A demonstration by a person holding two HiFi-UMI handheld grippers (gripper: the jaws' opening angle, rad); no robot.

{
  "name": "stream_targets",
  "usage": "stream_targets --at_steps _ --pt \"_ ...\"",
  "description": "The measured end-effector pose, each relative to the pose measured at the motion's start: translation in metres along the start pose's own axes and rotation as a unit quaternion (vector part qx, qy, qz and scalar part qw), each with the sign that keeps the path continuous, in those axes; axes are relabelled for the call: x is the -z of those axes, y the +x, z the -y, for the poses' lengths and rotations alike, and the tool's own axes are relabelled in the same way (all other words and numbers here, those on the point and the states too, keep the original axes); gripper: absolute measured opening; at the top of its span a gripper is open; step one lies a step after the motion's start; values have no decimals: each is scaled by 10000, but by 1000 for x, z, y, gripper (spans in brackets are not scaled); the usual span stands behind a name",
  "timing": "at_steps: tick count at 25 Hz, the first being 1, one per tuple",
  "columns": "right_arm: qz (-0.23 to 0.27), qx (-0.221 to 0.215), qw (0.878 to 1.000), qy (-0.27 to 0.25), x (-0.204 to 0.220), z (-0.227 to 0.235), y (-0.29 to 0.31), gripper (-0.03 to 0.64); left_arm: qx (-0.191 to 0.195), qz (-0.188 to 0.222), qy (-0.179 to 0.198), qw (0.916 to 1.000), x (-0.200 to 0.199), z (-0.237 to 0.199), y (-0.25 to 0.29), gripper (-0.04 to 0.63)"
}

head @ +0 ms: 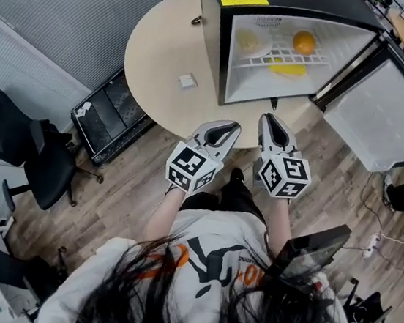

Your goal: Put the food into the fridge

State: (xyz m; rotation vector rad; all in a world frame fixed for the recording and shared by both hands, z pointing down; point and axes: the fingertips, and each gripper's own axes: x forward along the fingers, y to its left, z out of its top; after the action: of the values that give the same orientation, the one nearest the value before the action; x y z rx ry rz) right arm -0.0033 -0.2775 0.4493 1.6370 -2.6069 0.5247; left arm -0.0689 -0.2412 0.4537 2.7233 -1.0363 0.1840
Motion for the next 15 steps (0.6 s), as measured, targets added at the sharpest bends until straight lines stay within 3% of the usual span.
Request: stream_targets --at_steps 15 --pt "-229 189 9994 -194 28 -24 -75 29 205 184 -307 9992 22 55 -37 12"
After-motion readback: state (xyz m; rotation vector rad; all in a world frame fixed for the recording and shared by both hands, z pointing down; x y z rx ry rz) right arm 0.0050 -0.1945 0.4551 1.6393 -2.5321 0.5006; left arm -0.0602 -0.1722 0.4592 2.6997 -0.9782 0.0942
